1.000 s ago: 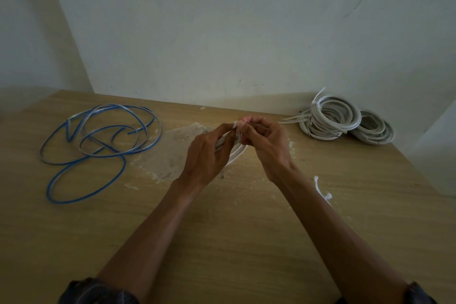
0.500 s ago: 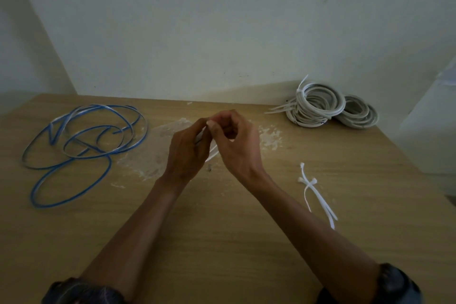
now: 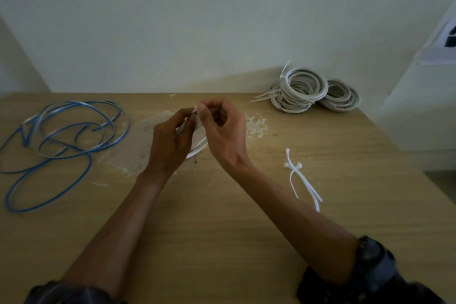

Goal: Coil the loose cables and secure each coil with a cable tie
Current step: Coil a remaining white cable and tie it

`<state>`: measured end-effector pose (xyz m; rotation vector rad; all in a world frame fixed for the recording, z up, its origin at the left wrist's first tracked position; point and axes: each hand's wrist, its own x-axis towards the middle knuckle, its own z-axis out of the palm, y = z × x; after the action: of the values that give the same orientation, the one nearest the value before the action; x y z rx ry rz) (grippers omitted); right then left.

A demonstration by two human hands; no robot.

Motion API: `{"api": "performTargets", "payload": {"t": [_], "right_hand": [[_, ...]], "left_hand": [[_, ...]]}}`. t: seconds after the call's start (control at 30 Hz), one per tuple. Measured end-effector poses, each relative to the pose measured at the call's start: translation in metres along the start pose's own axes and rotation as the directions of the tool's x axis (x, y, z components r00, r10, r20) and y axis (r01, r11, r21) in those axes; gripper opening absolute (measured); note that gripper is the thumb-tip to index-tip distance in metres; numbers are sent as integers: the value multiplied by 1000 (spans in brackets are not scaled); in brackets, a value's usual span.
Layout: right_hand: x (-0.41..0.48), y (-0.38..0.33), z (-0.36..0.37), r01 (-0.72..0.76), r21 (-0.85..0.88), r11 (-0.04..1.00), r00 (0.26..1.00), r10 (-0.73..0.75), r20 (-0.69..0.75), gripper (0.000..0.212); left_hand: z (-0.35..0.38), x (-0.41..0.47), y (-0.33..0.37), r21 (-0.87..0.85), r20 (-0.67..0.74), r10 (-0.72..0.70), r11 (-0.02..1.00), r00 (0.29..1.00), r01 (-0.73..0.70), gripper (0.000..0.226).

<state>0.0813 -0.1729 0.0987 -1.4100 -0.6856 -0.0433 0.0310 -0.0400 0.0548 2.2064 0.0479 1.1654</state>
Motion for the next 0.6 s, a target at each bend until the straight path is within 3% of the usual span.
{"api": "performTargets", "payload": {"t": [0.33,0.5,0.6], "right_hand": [[-1,0,1,-26,1,1000,1000,26,11,11],[8,1,-6,-115,48,992,985,108,132,13],[8,4,-7,-59,6,998,988,57,144,7]], "left_hand": [[-1,-1,-3,21,14,55,998,998,-55,23],[-1,-3,-5,3,-17,15,1000,1000,-15,26],[-1,-4,-2,5,-20,8,1000,1000,-8,26]]}}
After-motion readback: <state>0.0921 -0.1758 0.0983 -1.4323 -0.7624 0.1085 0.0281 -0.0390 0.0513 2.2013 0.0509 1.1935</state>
